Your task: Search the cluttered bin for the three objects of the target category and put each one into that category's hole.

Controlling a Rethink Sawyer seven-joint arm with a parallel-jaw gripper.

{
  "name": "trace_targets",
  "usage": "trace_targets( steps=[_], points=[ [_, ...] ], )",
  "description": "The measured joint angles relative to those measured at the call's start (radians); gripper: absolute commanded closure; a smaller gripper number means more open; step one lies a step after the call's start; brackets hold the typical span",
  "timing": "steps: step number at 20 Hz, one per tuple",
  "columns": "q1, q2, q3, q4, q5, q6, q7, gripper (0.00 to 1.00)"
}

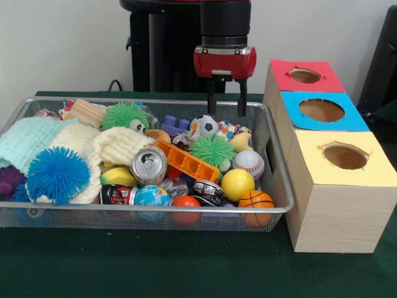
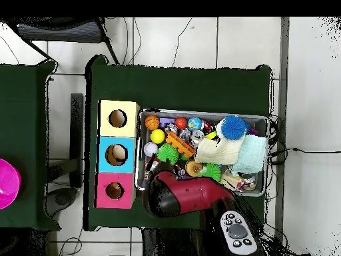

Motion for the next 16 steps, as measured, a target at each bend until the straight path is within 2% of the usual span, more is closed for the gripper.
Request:
trace_targets(
  steps=[4,10,16],
  points=[
    [-0.046,-0.016,0.048,0.001,-0.024,0.044,0.0,0.0],
    [-0.185,-0.058,0.224,-0.003,-0.043,0.285,-0.059,0.0],
    [-0.329,-0.057,0.409,-0.034,-0.075,0.556,-0.279,0.0]
  ],
)
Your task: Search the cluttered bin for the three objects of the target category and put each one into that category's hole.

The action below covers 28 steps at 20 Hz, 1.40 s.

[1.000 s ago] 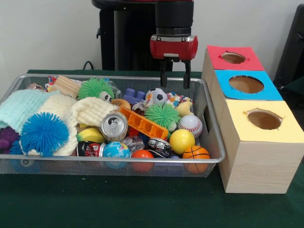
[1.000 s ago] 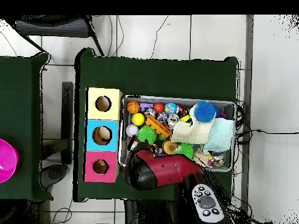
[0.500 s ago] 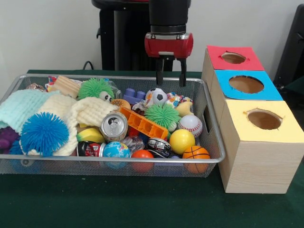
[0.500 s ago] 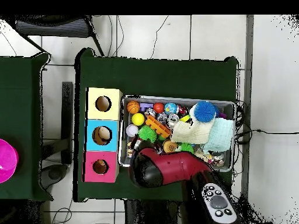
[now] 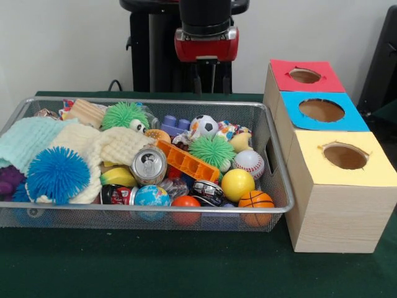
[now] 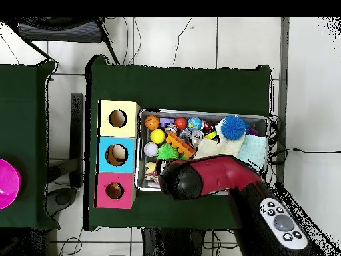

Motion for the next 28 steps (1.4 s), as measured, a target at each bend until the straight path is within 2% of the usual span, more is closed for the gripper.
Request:
trace_targets(
  steps=[1,2,4,8,11,14,18,28],
  points=[
    [-0.016,0.001,0.02,-0.006,-0.006,0.027,-0.037,0.0],
    [-0.049,0.006,0.061,-0.021,-0.021,0.071,-0.121,0.0],
    [-0.075,0.012,0.094,-0.034,-0.033,0.091,-0.193,0.0],
    [-0.124,0.038,0.162,-0.058,-0.061,0.094,-0.346,0.0],
    [-0.148,0.059,0.206,-0.069,-0.075,0.094,-0.425,0.0],
    [-0.163,0.076,0.244,-0.072,-0.083,0.088,-0.466,0.0],
    [-0.167,0.098,0.291,-0.072,-0.111,0.06,-0.476,0.0],
    [-0.11,0.142,0.308,-0.072,-0.191,-0.007,-0.476,0.0]
  ],
)
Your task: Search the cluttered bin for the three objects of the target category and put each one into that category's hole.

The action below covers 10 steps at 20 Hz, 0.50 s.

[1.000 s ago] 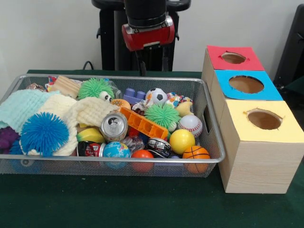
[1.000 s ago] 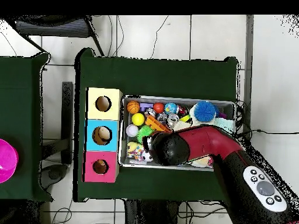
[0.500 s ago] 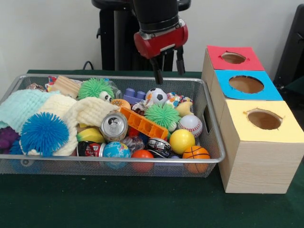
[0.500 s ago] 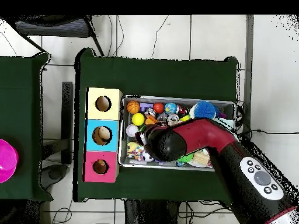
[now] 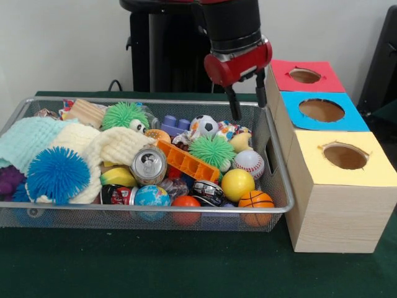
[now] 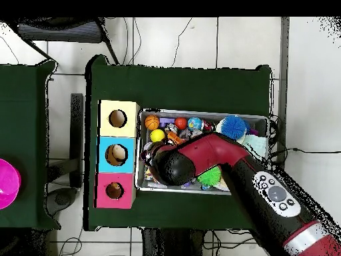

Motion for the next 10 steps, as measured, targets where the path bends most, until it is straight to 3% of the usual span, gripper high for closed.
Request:
trace_targets(
  steps=[10],
  points=[
    [0.031,0.07,-0.002,0.005,-0.136,-0.065,0.0,0.0]
  ],
)
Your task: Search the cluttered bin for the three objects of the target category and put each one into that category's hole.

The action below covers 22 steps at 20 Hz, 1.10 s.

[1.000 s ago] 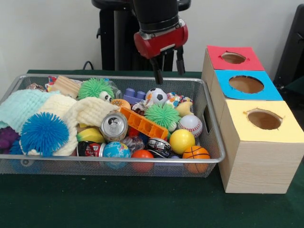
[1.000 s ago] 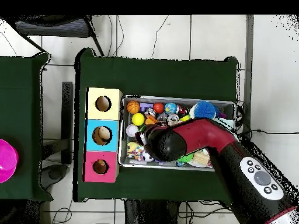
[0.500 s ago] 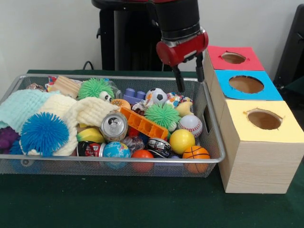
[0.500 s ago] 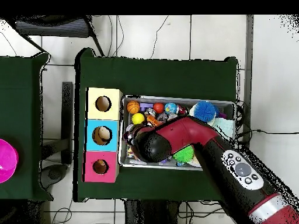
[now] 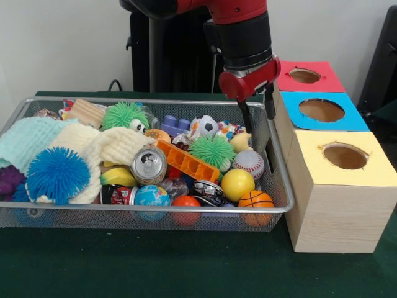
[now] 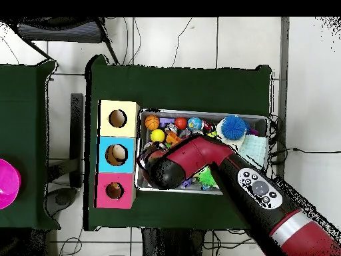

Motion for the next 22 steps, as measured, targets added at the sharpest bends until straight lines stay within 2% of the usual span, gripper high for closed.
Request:
trace_targets(
  steps=[14,22],
  points=[
    [-0.024,0.014,-0.044,0.054,-0.115,-0.05,0.0,0.0],
    [-0.028,0.038,-0.095,0.083,-0.172,-0.083,0.0,0.0]
  ],
)
